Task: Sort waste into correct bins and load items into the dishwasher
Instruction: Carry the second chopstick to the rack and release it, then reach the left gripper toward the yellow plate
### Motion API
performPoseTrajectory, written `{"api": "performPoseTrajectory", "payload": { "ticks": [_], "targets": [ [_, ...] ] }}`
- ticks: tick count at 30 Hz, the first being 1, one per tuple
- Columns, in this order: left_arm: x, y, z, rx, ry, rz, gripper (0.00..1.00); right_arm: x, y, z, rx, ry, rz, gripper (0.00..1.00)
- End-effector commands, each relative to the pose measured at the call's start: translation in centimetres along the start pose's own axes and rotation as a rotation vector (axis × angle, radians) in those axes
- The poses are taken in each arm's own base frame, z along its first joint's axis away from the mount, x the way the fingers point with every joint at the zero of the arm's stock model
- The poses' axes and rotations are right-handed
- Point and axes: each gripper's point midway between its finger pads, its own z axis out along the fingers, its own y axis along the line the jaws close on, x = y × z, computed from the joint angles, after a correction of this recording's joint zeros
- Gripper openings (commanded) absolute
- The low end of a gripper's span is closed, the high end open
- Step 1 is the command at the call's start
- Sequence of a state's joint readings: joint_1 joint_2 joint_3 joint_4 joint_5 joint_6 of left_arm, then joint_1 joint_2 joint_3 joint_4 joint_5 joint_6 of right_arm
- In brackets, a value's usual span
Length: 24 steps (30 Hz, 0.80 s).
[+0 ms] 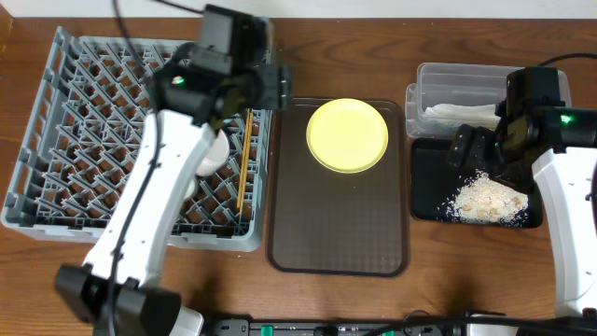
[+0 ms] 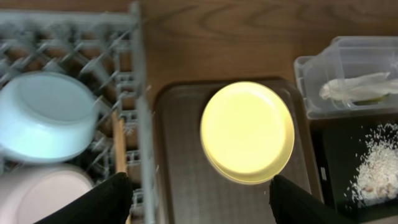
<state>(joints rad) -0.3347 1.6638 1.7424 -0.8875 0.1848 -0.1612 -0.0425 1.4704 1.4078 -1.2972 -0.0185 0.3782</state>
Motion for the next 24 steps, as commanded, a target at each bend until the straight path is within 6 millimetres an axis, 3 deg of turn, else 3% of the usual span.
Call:
{"api": "performPoseTrajectory", "payload": {
  "ticks": [1,6,13,19,24],
  "targets": [
    [1.0,-3.0,3.2,0.042,0.054,0.138,0.74,-0.2,-0.2,-0.6,-0.007,-0.021,-0.004,0.99],
    [4.4,-7.3,8.1,0.097,0.156,0.332,0.73,-0.2,-0.2,-0.6,-0.008,-0.023,-0.004,0.99],
    [11.2,-11.5,14.2,0.150,0.333,0.548,0.72,-0.2,-0.2,-0.6,-0.007,-0.022,-0.011,0.99],
    [15.6,-12.2,17.8,0.093,0.430,0.694,0.72,-0.2,-0.2,-0.6,-0.007,-0.022,-0.011,0.99],
    [17.1,-12.1,19.7,0.013,0.439,0.813,0.73,-0.2,-0.2,-0.6,-0.008,-0.024,-0.011,0.99]
  ]
}}
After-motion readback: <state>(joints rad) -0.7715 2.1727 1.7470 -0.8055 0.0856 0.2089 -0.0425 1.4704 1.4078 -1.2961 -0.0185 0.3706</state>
